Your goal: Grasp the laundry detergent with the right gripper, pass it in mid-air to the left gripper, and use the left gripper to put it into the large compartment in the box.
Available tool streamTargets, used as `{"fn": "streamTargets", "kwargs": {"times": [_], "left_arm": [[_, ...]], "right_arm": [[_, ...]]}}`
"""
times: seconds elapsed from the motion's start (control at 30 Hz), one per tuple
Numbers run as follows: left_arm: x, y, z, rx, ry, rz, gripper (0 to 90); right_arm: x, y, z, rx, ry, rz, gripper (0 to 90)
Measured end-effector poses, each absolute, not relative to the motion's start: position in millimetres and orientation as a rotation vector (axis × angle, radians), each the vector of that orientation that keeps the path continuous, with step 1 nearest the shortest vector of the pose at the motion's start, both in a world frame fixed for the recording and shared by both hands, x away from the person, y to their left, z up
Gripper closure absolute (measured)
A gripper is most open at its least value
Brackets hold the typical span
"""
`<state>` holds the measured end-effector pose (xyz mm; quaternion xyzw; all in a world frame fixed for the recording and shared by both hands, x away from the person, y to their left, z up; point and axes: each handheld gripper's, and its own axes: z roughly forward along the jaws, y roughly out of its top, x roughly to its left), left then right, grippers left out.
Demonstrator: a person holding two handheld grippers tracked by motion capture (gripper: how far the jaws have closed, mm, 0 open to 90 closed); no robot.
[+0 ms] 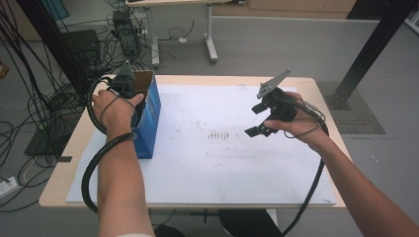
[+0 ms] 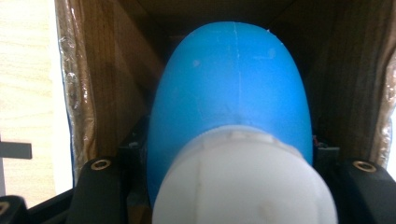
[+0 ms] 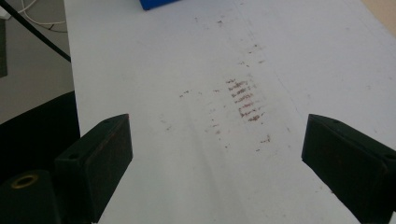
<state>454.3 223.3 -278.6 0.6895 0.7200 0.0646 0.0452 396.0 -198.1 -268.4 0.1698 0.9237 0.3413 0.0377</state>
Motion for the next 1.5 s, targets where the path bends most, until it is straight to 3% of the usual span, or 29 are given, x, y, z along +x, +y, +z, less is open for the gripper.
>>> {"fn": "streamTargets", "kwargs": {"times": [1.5], "left_arm": [[455.0,222.3,-278.4,2.102,2.203,0.2,36.9]], "right_arm": [[396.8,-199.3,-266.7,0.522,2.83,1.046,8.7]]}}
